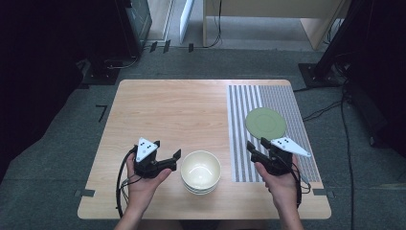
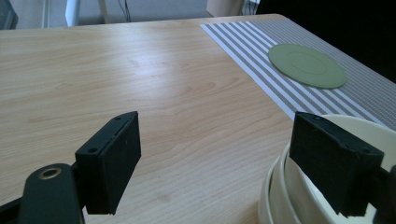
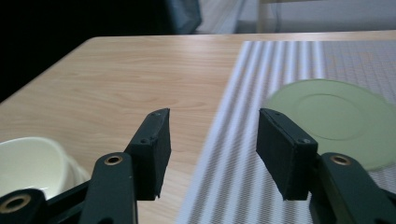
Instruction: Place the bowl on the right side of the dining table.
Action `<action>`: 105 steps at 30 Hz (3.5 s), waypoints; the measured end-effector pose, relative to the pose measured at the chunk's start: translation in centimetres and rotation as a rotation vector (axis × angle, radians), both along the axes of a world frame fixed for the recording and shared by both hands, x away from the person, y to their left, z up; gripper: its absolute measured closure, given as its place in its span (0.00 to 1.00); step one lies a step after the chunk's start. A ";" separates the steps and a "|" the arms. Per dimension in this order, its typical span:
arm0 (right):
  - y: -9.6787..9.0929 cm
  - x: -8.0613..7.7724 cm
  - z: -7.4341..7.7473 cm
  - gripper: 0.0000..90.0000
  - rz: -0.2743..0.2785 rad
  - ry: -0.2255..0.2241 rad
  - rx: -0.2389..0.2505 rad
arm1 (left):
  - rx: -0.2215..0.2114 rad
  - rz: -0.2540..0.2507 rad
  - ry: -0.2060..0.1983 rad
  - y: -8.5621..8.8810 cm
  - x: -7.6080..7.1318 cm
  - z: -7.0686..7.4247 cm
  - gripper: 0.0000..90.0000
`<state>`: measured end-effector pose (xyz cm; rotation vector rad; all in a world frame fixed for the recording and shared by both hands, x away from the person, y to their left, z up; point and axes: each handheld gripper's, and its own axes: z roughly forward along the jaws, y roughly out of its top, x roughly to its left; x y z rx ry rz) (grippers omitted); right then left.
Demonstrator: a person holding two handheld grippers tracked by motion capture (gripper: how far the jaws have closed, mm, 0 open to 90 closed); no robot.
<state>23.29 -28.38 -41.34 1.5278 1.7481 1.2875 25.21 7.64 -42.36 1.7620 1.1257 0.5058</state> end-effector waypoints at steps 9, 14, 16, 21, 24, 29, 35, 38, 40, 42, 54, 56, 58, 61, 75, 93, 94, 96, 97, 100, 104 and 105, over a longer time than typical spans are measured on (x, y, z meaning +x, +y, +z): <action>2.4 -0.1 -0.2 0.54 0.153 0.029 0.071 | -0.035 -0.060 -0.002 -0.5 -0.5 0.1 0.28; 3.7 -0.4 -0.2 0.45 0.209 0.036 0.075 | -0.022 -0.098 -0.008 -0.7 -0.7 0.2 0.35; 4.1 -0.5 -0.3 0.46 0.219 0.038 0.069 | -0.005 -0.103 -0.013 -0.9 -0.8 0.2 0.38; 4.9 -0.5 -0.5 0.55 0.274 0.035 0.105 | 0.000 -0.129 -0.012 -1.3 -1.1 0.3 0.44; 5.4 -0.6 -0.6 0.59 0.282 0.029 0.118 | 0.004 -0.168 0.003 -1.7 -1.1 0.2 0.48; 6.5 -0.8 -1.1 0.59 0.304 0.040 0.092 | 0.061 -0.176 0.031 -2.5 -1.1 -0.4 0.53; 7.4 -0.7 -1.9 0.48 0.290 0.078 0.048 | 0.101 -0.192 0.044 -3.2 -1.3 -0.8 0.62; 7.7 -0.6 -2.3 0.49 0.285 0.098 0.042 | 0.121 -0.212 0.061 -3.5 -1.2 -1.0 0.67; 7.9 -0.6 -2.4 0.53 0.286 0.108 0.035 | 0.134 -0.221 0.073 -3.6 -1.1 -1.2 0.71; 8.0 -0.6 -2.4 0.58 0.282 0.111 0.031 | 0.140 -0.228 0.082 -3.7 -1.1 -1.3 0.75; 8.6 -0.4 -2.9 0.72 0.255 0.154 0.017 | 0.219 -0.207 0.052 -4.8 -0.7 -1.4 0.92; 8.8 -0.4 -3.1 0.74 0.253 0.157 0.011 | 0.229 -0.212 0.037 -4.8 -0.8 -1.5 0.92; 9.0 -0.4 -3.3 0.76 0.257 0.158 0.007 | 0.229 -0.213 0.009 -4.8 -0.9 -1.5 0.92; 9.5 -0.4 -3.6 0.82 0.263 0.152 -0.009 | 0.221 -0.217 -0.012 -4.7 -1.0 -1.4 0.92; 9.1 -1.1 -4.1 0.96 0.261 0.024 -0.009 | 0.183 -0.223 -0.042 -4.5 -1.2 -1.1 0.93; 9.4 -1.5 -3.5 0.86 0.252 -0.006 -0.067 | 0.230 -0.235 -0.115 -4.9 -1.7 -1.2 0.93; 9.5 -1.5 -3.5 0.85 0.250 -0.004 -0.071 | 0.237 -0.233 -0.135 -4.9 -1.8 -1.2 0.93; 9.5 -1.5 -3.6 0.83 0.246 0.003 -0.077 | 0.244 -0.224 -0.173 -5.0 -2.1 -1.1 0.93; 9.5 -1.5 -3.6 0.82 0.242 0.009 -0.077 | 0.239 -0.219 -0.189 -5.0 -2.2 -1.1 0.93; 9.5 -1.5 -3.5 0.84 0.241 0.038 -0.034 | 0.216 -0.202 -0.236 -4.6 -2.4 -0.7 0.93; 9.6 -1.7 -3.1 0.87 0.239 0.059 0.035 | 0.203 -0.186 -0.295 -4.4 -3.0 -0.3 0.93; 9.6 -1.8 -3.0 0.87 0.235 0.055 0.033 | 0.199 -0.185 -0.307 -4.4 -3.1 -0.2 0.93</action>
